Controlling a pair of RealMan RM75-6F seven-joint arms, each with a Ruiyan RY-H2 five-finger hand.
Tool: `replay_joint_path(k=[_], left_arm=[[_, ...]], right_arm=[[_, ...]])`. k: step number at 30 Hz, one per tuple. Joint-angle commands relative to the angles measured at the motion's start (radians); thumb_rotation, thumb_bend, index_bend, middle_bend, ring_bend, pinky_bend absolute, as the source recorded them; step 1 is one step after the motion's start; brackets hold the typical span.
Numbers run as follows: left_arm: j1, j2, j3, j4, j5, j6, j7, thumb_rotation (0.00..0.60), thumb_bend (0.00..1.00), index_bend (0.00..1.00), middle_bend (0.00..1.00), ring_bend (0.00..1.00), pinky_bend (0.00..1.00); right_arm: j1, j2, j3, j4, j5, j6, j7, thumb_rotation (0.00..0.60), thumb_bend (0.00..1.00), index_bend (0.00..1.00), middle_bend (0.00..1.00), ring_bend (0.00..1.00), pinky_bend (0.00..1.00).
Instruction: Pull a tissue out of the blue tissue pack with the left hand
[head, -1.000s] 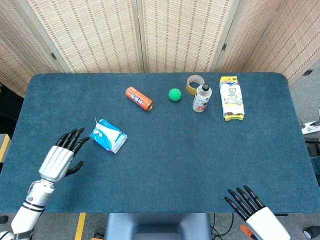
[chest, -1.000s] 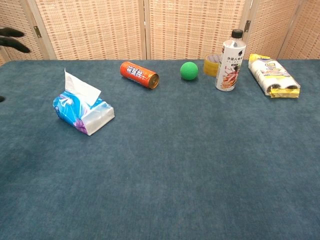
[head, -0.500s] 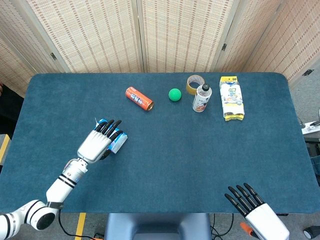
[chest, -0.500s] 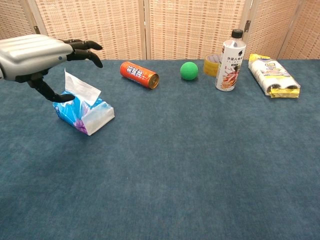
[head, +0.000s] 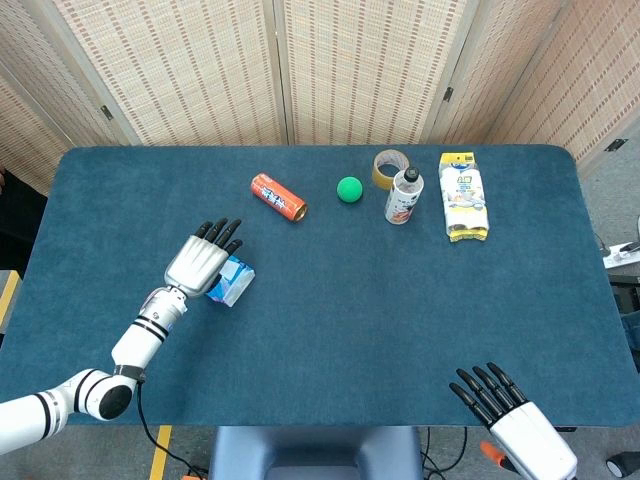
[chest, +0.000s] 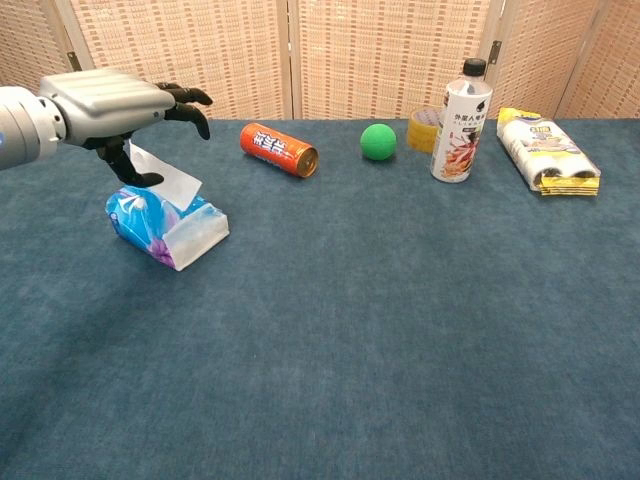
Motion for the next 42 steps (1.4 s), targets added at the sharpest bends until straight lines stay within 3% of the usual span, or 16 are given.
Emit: replay_joint_path(k=[1, 13, 20, 27, 36, 42], left_arm=[[-0.021, -0.001, 0.014, 0.018, -0.035, -0.013, 0.032, 0.600, 0.44, 0.30, 0.00, 0.01, 0.18], [-0.069, -0.015, 0.067, 0.064, -0.152, -0.001, 0.109, 0.600, 0.47, 0.37, 0.00, 0.01, 0.18], [-0.082, -0.017, 0.094, 0.079, -0.178, 0.020, 0.129, 0.600, 0.59, 0.57, 0.00, 0.02, 0.19], [-0.080, -0.011, 0.125, 0.088, -0.203, 0.035, 0.139, 0.600, 0.61, 0.64, 0.03, 0.02, 0.19], [-0.074, 0.078, 0.126, -0.006, -0.187, 0.106, 0.149, 0.600, 0.62, 0.65, 0.04, 0.03, 0.19], [-0.071, 0.189, 0.066, -0.143, -0.198, 0.193, 0.145, 0.600, 0.62, 0.65, 0.04, 0.03, 0.19]], right_arm=[[0.001, 0.001, 0.001, 0.000, 0.003, 0.001, 0.002, 0.600, 0.11, 0.00, 0.00, 0.00, 0.00], [0.005, -0.001, -0.004, -0.002, 0.005, -0.009, -0.002, 0.600, 0.11, 0.00, 0.00, 0.00, 0.00], [0.005, 0.001, -0.007, -0.002, 0.001, -0.003, 0.000, 0.600, 0.11, 0.00, 0.00, 0.00, 0.00], [0.004, 0.002, -0.011, 0.002, -0.007, 0.003, 0.002, 0.600, 0.11, 0.00, 0.00, 0.00, 0.00], [0.002, 0.002, -0.014, 0.003, -0.011, 0.007, 0.000, 0.600, 0.11, 0.00, 0.00, 0.00, 0.00], [0.001, 0.001, -0.016, 0.005, -0.016, 0.010, -0.003, 0.600, 0.11, 0.00, 0.00, 0.00, 0.00]])
